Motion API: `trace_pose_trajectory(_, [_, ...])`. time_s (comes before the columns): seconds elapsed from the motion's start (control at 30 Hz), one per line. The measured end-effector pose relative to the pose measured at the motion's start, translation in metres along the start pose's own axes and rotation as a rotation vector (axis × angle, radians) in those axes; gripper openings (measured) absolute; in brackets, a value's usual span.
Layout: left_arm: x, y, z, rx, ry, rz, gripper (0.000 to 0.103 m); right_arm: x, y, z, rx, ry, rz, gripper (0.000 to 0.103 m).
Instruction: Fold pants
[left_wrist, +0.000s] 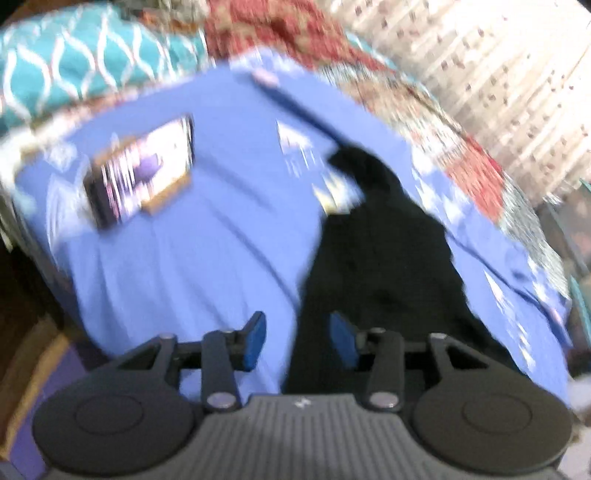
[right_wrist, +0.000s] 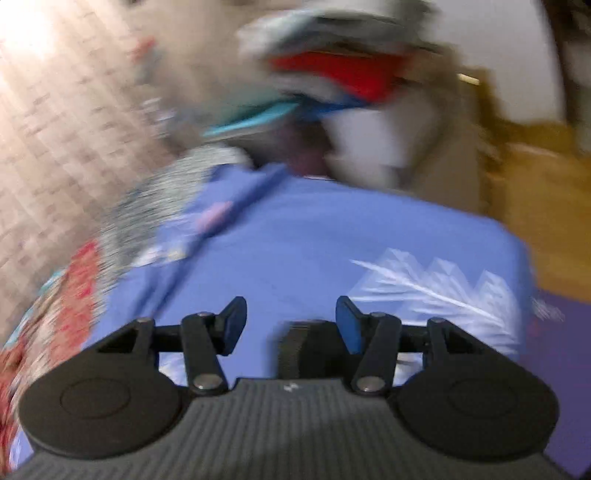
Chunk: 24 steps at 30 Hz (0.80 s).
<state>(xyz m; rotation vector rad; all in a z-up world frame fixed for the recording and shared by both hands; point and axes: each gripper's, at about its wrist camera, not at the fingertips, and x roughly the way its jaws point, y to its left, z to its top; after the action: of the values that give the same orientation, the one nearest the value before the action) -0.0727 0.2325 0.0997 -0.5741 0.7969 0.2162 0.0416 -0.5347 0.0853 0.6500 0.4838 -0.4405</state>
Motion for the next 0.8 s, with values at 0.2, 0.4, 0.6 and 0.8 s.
trace_pose_trajectory(0.2, [0.077,-0.047,0.040,0.230,-0.111,0.033,0.055,0.015,0.170,-0.044,-0.367,0.185,0.307,0.056])
trace_pose_trajectory(0.4, [0.170,-0.081,0.071,0.340,-0.059,-0.033,0.070,0.066,0.374,-0.157,-0.803,0.417,0.564,0.057])
trace_pose_trajectory(0.6, [0.218,-0.104,0.088,0.446,-0.041,-0.107,0.083,0.144,0.535,-0.280,-1.091,0.554,0.669,0.066])
trace_pose_trajectory(0.8, [0.253,-0.111,0.090,0.504,0.037,-0.113,0.061,0.209,0.602,-0.378,-1.128,0.677,0.591,0.064])
